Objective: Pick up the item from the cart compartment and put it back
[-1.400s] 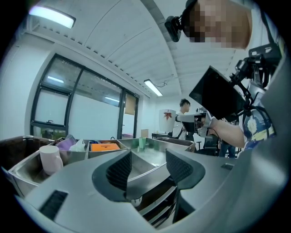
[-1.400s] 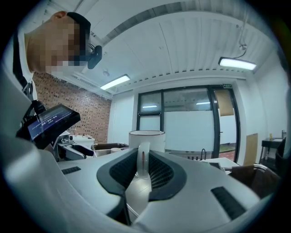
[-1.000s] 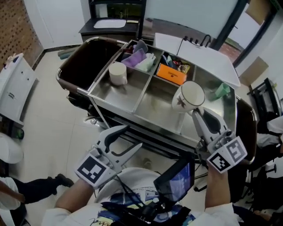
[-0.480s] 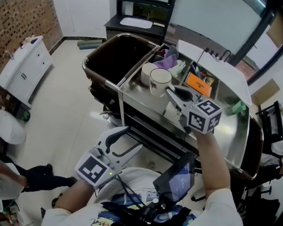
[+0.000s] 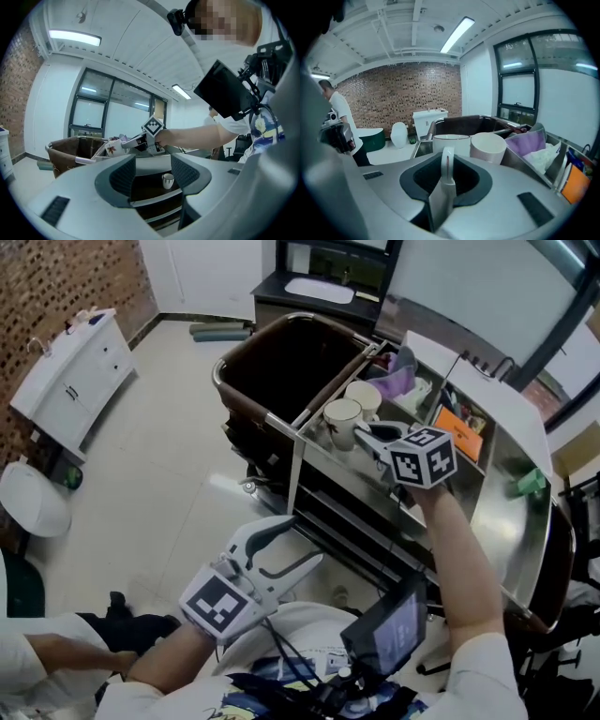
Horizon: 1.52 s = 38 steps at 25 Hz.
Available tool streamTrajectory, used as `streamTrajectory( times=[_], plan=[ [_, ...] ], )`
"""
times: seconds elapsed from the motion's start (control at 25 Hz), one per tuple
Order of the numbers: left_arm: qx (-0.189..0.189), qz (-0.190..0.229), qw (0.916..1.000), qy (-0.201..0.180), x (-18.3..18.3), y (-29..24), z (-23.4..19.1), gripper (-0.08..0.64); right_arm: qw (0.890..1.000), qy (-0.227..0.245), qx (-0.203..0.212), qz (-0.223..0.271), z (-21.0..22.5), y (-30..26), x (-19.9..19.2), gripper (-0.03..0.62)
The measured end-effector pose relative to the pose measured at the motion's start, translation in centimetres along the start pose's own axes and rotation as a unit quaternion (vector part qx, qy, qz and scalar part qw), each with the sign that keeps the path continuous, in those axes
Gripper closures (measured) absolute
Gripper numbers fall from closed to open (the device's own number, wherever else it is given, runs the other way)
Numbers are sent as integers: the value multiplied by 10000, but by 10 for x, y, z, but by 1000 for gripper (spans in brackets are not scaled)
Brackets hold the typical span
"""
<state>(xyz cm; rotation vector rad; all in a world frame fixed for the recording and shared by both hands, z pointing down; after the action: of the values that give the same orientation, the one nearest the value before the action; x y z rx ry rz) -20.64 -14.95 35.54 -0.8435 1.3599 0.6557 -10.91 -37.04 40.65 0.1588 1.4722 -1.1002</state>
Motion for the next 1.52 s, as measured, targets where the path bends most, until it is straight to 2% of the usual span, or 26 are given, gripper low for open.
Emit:
streamTrajectory(
  times=[0.16, 0.56, 0.64, 0.68, 0.8, 0.92, 1.0, 1.2, 1.36, 1.52],
  plan=[
    [13, 12, 10000, 22, 0, 4, -5, 318, 9998, -89, 85, -163, 1, -9, -5, 522],
    [-69, 68, 9999, -25, 2, 9, -11, 318, 9958, 300, -181, -850, 4, -6, -21, 506],
    [-59, 70, 10000, -10, 2, 11, -13, 318, 9930, 404, -230, -1082, 3, -1, -25, 493],
    [-54, 71, 10000, -4, 1, 11, -14, 318, 9918, 465, -246, -1167, 2, 0, -27, 466],
    [-53, 86, 9999, 5, 0, 13, -15, 318, 9880, 671, -337, -1347, 2, 1, -31, 457],
    [-61, 111, 9999, 1, 0, 15, -14, 318, 9796, 944, -527, -1693, 5, 3, -40, 391],
    [-46, 97, 9999, -18, 0, 17, -14, 318, 9749, 1066, -602, -1861, 7, 4, -45, 382],
    [-64, 78, 9999, -36, -2, 17, -11, 318, 9641, 1463, -909, -2019, 12, -6, -47, 383],
    [-43, 55, 10000, -47, -2, 18, -10, 318, 9730, 1234, -702, -1820, 11, -20, -38, 383],
    [23, 73, 10000, -16, 0, 21, -12, 318, 9655, 1591, -988, -1808, 16, -6, -35, 383]
  ],
)
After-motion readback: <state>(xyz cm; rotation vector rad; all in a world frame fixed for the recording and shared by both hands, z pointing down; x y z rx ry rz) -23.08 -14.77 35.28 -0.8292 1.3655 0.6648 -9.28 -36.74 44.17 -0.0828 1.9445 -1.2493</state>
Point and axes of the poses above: the fingertips, and each gripper's own axes: y backward along the fingers, z to its right, x out of its top, the point moved 1 cm from there along y, backward along the fingers, and after that the axes turned 7 degrees about -y, right-handed, at the moved point
